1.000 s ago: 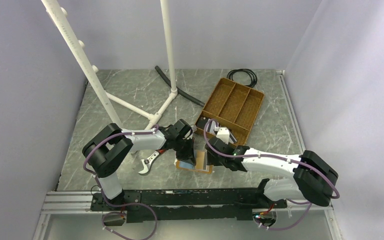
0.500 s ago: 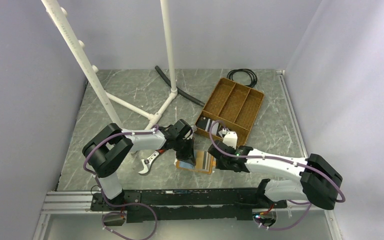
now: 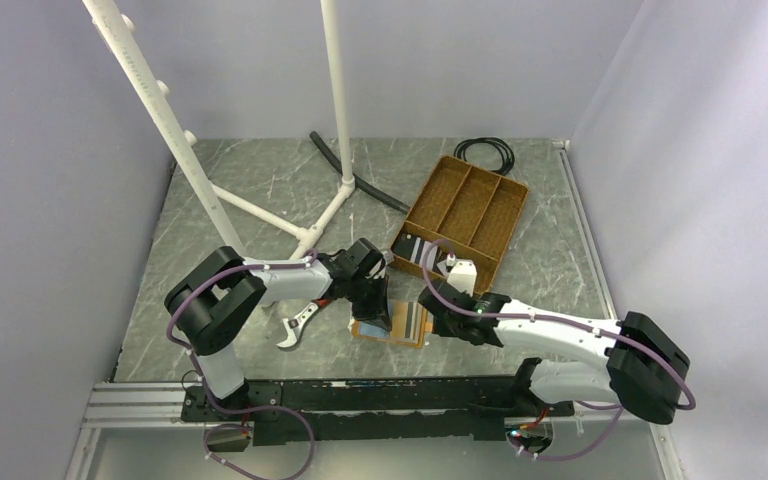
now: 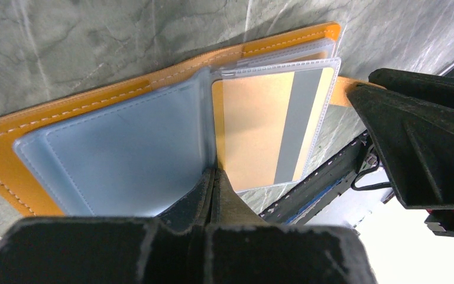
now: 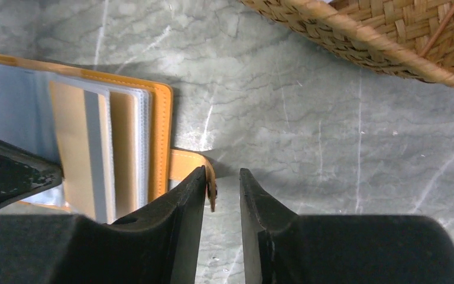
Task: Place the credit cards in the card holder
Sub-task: Close the card holder at the center of the board.
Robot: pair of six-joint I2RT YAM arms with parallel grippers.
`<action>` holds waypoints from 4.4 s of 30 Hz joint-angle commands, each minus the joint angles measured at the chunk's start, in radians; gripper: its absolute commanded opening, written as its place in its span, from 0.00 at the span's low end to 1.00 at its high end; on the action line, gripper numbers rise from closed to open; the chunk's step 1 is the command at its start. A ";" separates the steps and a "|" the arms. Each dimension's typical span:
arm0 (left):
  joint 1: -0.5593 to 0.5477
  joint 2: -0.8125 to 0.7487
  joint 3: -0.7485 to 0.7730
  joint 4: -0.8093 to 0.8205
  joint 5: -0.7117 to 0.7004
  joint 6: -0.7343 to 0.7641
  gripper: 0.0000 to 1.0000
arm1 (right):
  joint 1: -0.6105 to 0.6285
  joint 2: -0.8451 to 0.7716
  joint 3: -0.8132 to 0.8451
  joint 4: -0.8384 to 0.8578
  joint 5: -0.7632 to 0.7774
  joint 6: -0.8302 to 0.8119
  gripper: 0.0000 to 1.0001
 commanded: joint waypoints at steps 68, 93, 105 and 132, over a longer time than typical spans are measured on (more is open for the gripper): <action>-0.010 -0.062 -0.136 0.440 0.127 -0.208 0.51 | -0.108 -0.233 -0.125 0.105 -0.243 0.040 0.22; -0.023 -0.038 -0.056 0.108 0.012 -0.069 0.00 | -0.140 -0.273 -0.115 0.103 -0.345 -0.011 0.10; -0.022 -0.026 -0.040 0.097 0.016 -0.050 0.00 | -0.140 -0.250 -0.110 0.113 -0.354 -0.020 0.00; -0.042 0.016 -0.021 0.048 0.004 -0.037 0.00 | -0.189 -0.116 -0.101 0.425 -0.511 0.001 0.00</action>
